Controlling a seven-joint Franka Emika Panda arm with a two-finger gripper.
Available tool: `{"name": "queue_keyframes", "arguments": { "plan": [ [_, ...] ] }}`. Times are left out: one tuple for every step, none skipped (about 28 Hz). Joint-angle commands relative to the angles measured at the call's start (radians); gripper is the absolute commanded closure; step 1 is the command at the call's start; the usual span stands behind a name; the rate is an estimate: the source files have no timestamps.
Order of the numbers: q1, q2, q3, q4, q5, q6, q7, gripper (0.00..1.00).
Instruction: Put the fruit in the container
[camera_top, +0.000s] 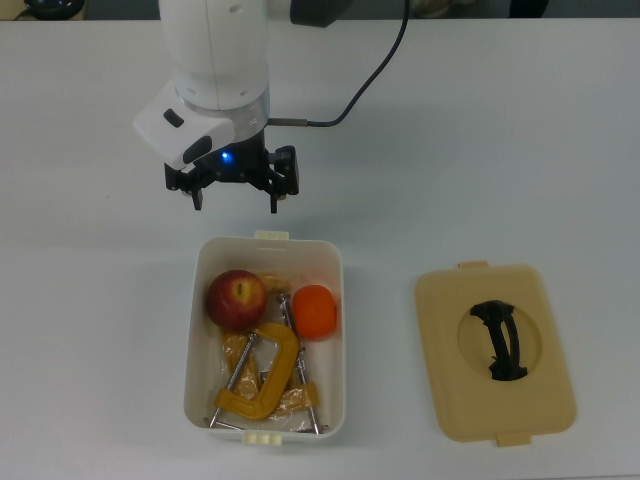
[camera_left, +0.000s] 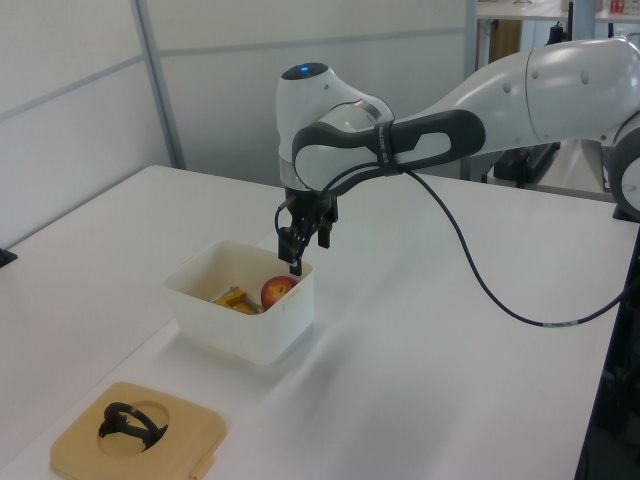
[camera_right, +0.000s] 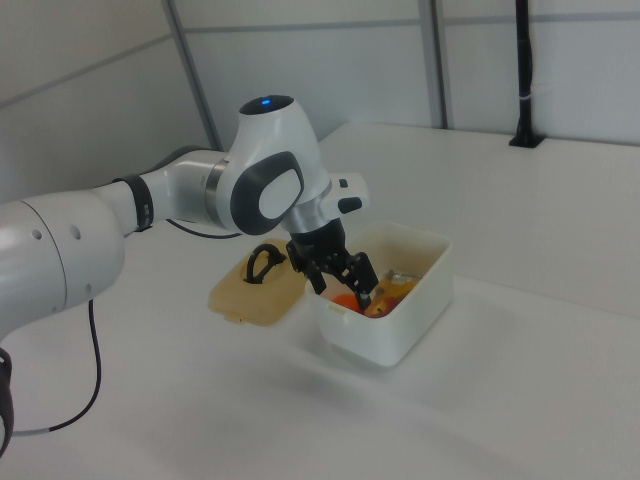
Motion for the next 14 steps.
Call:
{"name": "queue_keyframes", "arguments": {
  "plan": [
    [0.004,-0.01,-0.007,-0.012,-0.01,-0.027,-0.027,0.0],
    [0.003,-0.009,-0.007,-0.012,-0.011,-0.026,-0.029,0.0],
    [0.004,-0.007,-0.007,-0.012,-0.011,-0.026,-0.027,0.0],
    [0.004,-0.006,-0.009,-0.012,-0.012,-0.026,-0.029,0.0],
    [0.004,-0.004,-0.007,-0.012,-0.015,-0.027,-0.029,0.0],
    [0.004,-0.004,-0.007,-0.012,-0.017,-0.027,-0.029,0.0],
    [0.004,-0.004,-0.009,-0.012,-0.017,-0.027,-0.029,0.0],
    [0.004,-0.004,-0.009,-0.012,-0.017,-0.027,-0.029,0.0],
    [0.004,-0.004,-0.009,-0.012,-0.017,-0.027,-0.029,0.0],
    [0.003,-0.003,-0.009,-0.012,-0.017,-0.027,-0.029,0.0],
    [0.003,-0.003,-0.009,-0.012,-0.017,-0.027,-0.029,0.0],
    [0.003,-0.003,-0.009,-0.012,-0.017,-0.027,-0.029,0.0],
    [0.003,-0.003,-0.009,-0.012,-0.017,-0.027,-0.03,0.0],
    [0.003,-0.003,-0.009,-0.012,-0.017,-0.027,-0.03,0.0]
  ]
}}
